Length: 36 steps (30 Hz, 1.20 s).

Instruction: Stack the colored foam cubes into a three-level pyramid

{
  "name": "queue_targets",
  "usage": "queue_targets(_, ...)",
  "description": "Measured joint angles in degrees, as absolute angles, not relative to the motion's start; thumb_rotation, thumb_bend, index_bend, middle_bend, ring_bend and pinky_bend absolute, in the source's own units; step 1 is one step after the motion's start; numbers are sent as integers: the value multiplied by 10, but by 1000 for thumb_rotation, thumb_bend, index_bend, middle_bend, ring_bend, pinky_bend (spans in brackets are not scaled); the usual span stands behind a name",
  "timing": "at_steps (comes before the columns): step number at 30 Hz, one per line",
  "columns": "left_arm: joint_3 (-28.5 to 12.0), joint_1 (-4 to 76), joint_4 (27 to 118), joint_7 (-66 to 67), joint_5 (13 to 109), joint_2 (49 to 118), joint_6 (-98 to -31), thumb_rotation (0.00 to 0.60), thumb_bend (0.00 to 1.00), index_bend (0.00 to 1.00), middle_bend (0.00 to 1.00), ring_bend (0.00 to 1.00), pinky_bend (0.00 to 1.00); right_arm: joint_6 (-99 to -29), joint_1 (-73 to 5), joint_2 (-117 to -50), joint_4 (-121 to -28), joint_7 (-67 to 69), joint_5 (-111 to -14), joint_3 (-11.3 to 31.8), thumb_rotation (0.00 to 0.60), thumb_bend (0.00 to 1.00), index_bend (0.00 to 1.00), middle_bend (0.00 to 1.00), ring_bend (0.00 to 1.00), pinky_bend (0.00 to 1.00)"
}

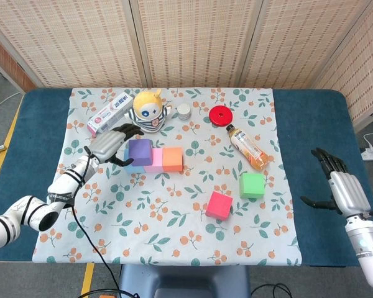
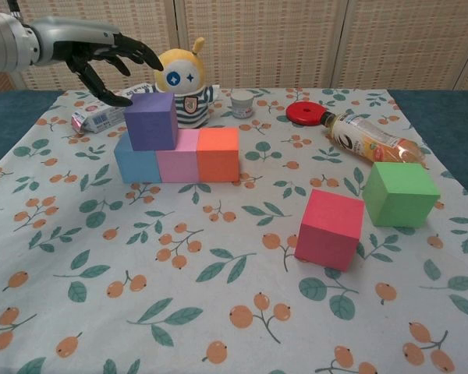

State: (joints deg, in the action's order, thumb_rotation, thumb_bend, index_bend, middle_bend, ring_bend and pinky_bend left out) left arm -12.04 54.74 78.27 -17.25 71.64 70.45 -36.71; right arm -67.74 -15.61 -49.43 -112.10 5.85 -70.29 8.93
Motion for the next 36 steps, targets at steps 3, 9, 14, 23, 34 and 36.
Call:
queue_targets(3,-118,524,801,-174,714,689,-394,600,330,169,83,1,145,-660,-160,-496,-1115,61,-705,84,600,64,0,4,0,0)
queue_targets(9,-107,468,822,-151,697,670,-465,600,329,171,105,23,145,-615,-179,-517,-1088,63,-710,75,600,0,1,68,0,0)
queue_targets(14,-91,413,838,-106,683,665,-535,600,328,181,130,41,147,-570,-212,-554,-1047,52,-707,72,600,0,100,151,0,0)
queue_targets(23,-61,345,859,-103,711,653,-597,600,326,200,150,64,153,-521,-274,-628,-983,-26,-673,81,600,0,158,158,0,0)
queue_targets(34,-55,306,808,-144,745,674,-641,600,326,211,161,76,153,-491,-319,-691,-934,-79,-638,80,600,0,152,158,0,0)
queue_targets(36,-54,301,804,-147,748,677,-646,600,324,215,163,76,153,-491,-320,-694,-931,-83,-636,80,600,0,155,158,0,0)
